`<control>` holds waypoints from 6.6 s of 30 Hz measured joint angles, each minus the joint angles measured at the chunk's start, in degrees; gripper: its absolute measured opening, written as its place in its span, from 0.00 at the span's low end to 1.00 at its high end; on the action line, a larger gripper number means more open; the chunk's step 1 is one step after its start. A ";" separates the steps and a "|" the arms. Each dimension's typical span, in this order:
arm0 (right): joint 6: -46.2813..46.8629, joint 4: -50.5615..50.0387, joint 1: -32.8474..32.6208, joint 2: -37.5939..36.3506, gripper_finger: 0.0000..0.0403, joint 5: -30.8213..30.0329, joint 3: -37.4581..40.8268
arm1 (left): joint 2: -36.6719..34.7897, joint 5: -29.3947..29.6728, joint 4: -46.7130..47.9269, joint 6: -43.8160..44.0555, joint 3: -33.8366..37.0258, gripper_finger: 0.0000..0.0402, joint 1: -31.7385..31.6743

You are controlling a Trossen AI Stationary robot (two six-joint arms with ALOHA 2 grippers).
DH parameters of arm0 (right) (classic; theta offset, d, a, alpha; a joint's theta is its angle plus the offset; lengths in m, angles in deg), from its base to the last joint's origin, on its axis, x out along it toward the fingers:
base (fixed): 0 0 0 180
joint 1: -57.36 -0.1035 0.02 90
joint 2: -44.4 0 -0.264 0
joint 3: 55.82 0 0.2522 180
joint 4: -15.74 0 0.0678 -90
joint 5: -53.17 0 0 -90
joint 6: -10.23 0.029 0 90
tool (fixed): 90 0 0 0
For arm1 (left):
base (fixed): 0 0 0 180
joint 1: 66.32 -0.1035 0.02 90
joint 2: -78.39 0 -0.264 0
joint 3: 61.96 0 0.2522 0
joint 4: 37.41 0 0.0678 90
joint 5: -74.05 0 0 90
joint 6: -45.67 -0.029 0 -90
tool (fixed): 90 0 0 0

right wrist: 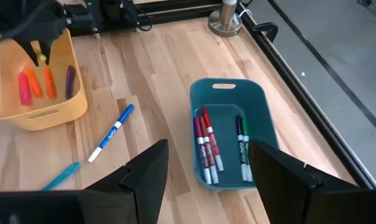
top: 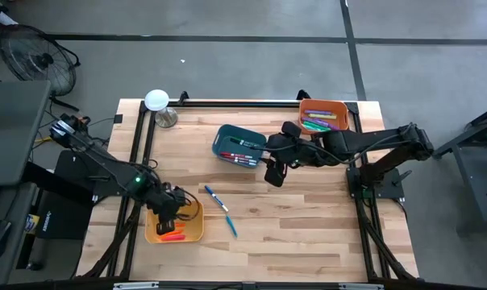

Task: Pick & Place Markers
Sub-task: Put the yellow pen into the yellow bin, then put the blue marker pen into the blue bin

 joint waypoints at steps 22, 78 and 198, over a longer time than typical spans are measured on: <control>-0.16 1.38 0.00 0.85 0.52 3.72 0.02 | 7.91 -6.48 -1.37 -2.08 0.00 0.39 -0.03; 37.10 -28.92 -19.12 3.91 0.52 -4.78 4.66 | 30.77 3.24 5.31 -91.20 -24.83 0.40 -26.70; 30.92 -8.53 -30.40 -7.62 0.52 -24.54 13.64 | 41.33 -0.41 0.37 -91.82 -60.51 0.06 -31.55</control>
